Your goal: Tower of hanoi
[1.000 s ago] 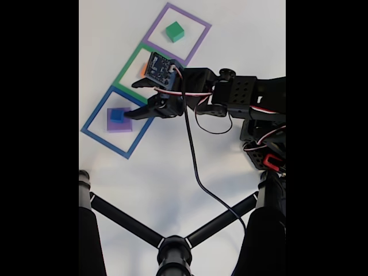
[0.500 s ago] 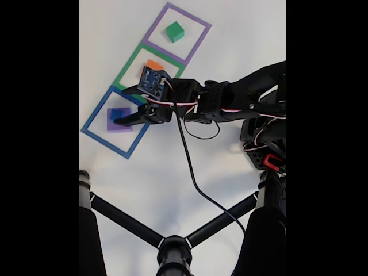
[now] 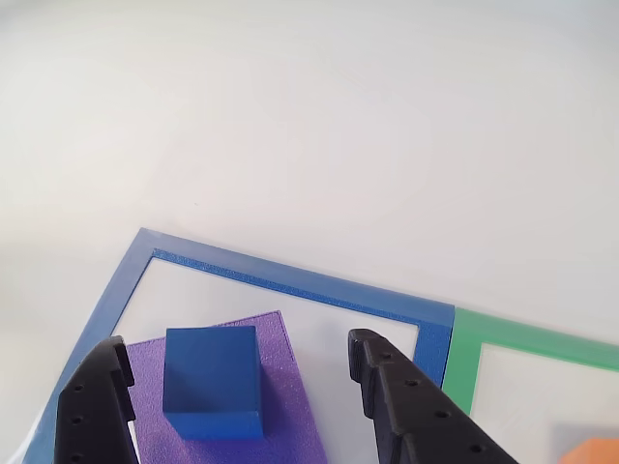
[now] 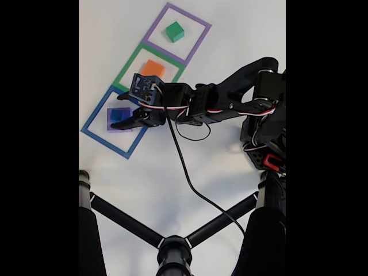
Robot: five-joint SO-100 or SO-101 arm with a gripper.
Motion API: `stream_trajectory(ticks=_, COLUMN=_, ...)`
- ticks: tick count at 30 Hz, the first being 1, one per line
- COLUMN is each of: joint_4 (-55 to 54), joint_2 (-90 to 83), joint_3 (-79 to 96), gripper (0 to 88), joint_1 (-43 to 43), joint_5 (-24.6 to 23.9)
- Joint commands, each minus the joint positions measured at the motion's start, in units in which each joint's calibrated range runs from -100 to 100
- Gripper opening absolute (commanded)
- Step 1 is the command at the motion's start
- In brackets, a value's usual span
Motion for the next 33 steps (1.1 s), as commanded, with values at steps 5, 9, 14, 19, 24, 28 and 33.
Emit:
stream_trajectory(ticks=5, joint_4=-1.2, joint_2=-0.1, joint_3=-1.1, gripper=23.1, joint_1=-1.0, joint_5=0.0)
stream_trajectory(ticks=9, joint_4=-1.2, joint_2=0.6, joint_3=-1.2, gripper=23.5, joint_1=-2.2, joint_5=0.0)
stream_trajectory(ticks=14, joint_4=-1.4, joint_2=1.2, joint_3=-0.7, gripper=23.5, joint_1=-3.3, joint_5=0.0)
stream_trajectory(ticks=19, joint_4=-1.9, joint_2=2.0, joint_3=-0.8, gripper=23.2, joint_1=-3.7, joint_5=0.0)
stream_trajectory(ticks=24, joint_4=-2.0, joint_2=3.0, joint_3=-1.3, gripper=20.9, joint_1=-3.9, joint_5=0.0)
stream_trajectory(ticks=28, joint_4=-2.0, joint_2=3.4, joint_3=-1.4, gripper=19.2, joint_1=-3.9, joint_5=0.0)
stream_trajectory(ticks=33, joint_4=-2.2, joint_2=4.2, joint_3=-2.1, gripper=17.7, joint_1=-4.8, joint_5=0.0)
